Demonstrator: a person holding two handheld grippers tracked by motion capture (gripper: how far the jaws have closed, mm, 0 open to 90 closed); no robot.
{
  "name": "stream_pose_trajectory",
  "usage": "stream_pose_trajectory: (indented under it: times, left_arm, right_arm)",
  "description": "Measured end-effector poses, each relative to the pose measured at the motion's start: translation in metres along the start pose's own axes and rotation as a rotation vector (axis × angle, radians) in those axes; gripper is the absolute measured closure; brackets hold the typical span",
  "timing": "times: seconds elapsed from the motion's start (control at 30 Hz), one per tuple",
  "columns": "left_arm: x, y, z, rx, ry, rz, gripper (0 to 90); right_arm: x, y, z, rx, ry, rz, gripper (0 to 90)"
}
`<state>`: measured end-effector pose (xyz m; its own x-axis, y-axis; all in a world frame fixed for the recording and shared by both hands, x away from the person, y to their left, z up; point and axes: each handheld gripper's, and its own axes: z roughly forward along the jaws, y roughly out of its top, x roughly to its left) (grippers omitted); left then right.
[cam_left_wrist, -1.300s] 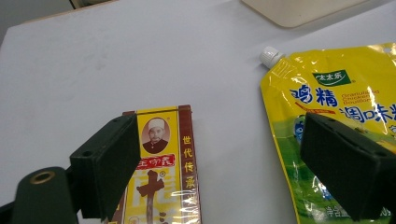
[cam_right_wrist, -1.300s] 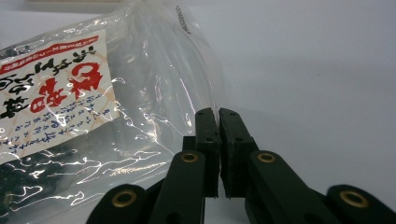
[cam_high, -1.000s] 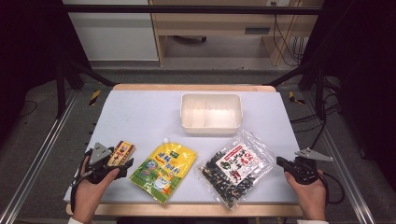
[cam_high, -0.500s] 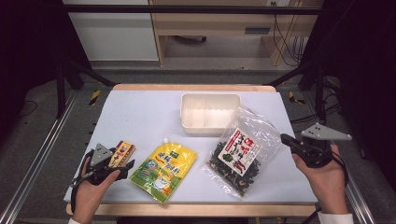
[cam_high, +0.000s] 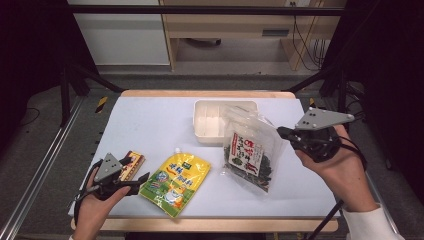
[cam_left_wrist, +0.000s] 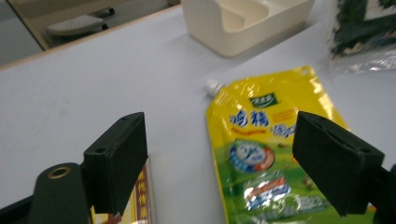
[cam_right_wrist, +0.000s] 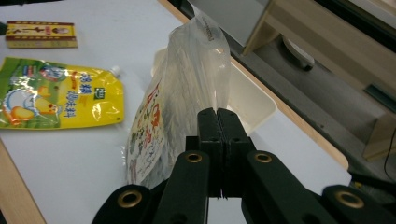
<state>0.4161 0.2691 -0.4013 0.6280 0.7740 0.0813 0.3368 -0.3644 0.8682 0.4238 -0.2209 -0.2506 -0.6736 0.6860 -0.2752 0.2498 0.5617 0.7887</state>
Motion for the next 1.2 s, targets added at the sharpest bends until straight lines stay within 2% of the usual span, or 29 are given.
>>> stream_pose_trajectory:
  times: [0.07, 0.13, 0.27, 0.3, 0.33, 0.37, 0.5, 0.57, 0.6, 0.63, 0.67, 0.8, 1.0, 1.03, 1.07, 1.1, 1.17, 1.2]
  left_arm:
    - [-0.004, 0.018, -0.003, -0.009, -0.024, 0.043, 18.2]
    - [-0.007, 0.039, -0.005, -0.010, -0.031, 0.098, 18.2]
    - [-0.011, 0.082, -0.010, -0.035, -0.060, 0.182, 19.0]
    - [-0.011, 0.082, -0.010, -0.035, -0.060, 0.182, 19.0]
    - [-0.014, 0.100, -0.010, -0.035, -0.070, 0.212, 19.2]
    - [-0.016, 0.109, -0.010, -0.039, -0.073, 0.229, 19.4]
    - [-0.027, 0.140, 0.000, -0.048, -0.104, 0.310, 20.0]
    - [-0.034, 0.152, 0.008, -0.057, -0.133, 0.321, 20.8]
    - [-0.036, 0.157, 0.013, -0.056, -0.134, 0.344, 21.5]
    - [-0.036, 0.157, 0.013, -0.056, -0.134, 0.344, 21.9]
    - [-0.039, 0.163, 0.018, -0.055, -0.133, 0.364, 22.1]
    - [-0.044, 0.173, 0.036, -0.044, -0.186, 0.367, 23.2]
    - [-0.049, 0.177, 0.052, -0.021, -0.223, 0.388, 23.8]
    - [-0.051, 0.177, 0.059, -0.016, -0.240, 0.386, 24.0]
    - [-0.051, 0.177, 0.059, -0.016, -0.240, 0.386, 24.4]
    - [-0.054, 0.176, 0.063, -0.008, -0.258, 0.389, 26.1]
    - [-0.060, 0.175, 0.071, 0.016, -0.252, 0.419, 27.2]
    - [-0.061, 0.175, 0.074, 0.026, -0.251, 0.421, 32.0]
  right_arm:
    - [0.004, 0.010, 0.002, -0.003, 0.022, -0.038, 89.9]
    - [0.009, 0.020, 0.005, -0.007, 0.048, -0.069, 89.9]
    - [0.018, 0.038, 0.011, -0.005, 0.094, -0.131, 89.9]
    - [0.020, 0.043, 0.012, -0.002, 0.101, -0.148, 89.9]
    - [0.023, 0.047, 0.013, 0.002, 0.108, -0.164, 89.9]
    - [0.025, 0.051, 0.014, 0.007, 0.117, -0.177, 89.9]
    - [0.034, 0.064, 0.017, 0.014, 0.153, -0.226, 89.9]
    - [0.038, 0.068, 0.018, 0.015, 0.166, -0.242, 89.9]
    - [0.040, 0.069, 0.019, 0.017, 0.175, -0.250, 89.9]
    - [0.040, 0.069, 0.019, 0.017, 0.175, -0.250, 89.9]
    - [0.043, 0.072, 0.021, 0.014, 0.191, -0.257, 89.9]
    - [0.046, 0.076, 0.023, 0.014, 0.201, -0.274, 89.9]
    - [0.047, 0.079, 0.026, 0.018, 0.221, -0.273, 89.9]
    - [0.048, 0.078, 0.028, 0.021, 0.230, -0.268, 89.8]
    - [0.048, 0.078, 0.028, 0.021, 0.230, -0.268, 89.8]
    - [0.048, 0.078, 0.030, 0.021, 0.236, -0.261, 89.8]
    - [0.049, 0.077, 0.031, 0.024, 0.240, -0.255, 89.8]
    - [0.048, 0.076, 0.031, 0.026, 0.237, -0.256, 89.8]
